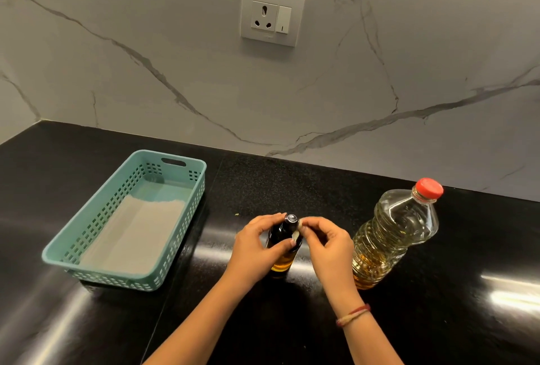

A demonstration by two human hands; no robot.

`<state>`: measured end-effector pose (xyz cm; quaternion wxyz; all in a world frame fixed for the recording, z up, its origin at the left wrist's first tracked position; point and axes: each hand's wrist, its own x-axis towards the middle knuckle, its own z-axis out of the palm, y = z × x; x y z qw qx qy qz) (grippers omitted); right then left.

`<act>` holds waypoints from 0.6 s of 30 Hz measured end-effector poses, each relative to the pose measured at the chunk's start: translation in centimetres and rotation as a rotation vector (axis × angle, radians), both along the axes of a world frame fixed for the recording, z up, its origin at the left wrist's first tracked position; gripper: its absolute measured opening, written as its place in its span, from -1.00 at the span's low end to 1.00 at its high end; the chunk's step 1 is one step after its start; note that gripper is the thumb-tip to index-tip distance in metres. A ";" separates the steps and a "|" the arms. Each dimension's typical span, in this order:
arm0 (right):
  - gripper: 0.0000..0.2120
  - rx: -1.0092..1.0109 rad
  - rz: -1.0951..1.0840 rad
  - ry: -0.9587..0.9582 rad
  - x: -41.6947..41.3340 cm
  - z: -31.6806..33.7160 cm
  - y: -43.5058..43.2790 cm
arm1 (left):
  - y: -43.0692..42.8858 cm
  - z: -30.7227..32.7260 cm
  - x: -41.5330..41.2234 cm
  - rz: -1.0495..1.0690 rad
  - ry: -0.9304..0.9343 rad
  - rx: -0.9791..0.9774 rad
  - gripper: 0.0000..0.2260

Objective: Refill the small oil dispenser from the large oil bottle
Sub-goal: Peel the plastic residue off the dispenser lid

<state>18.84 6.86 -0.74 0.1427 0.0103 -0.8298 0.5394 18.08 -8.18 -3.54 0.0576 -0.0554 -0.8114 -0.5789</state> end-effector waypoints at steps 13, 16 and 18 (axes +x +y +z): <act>-0.83 0.328 0.133 -0.114 -4.3 2.2 -0.5 | 0.2 1.2 -0.2 0.042 -0.137 -0.023 -0.50; -0.83 0.314 0.141 -0.116 -3.8 2.0 0.4 | 0.2 1.2 -0.1 0.061 -0.183 0.024 -0.35; -0.85 0.318 0.135 -0.111 -3.0 1.7 1.1 | 0.1 1.0 -0.1 0.066 -0.211 0.038 -0.29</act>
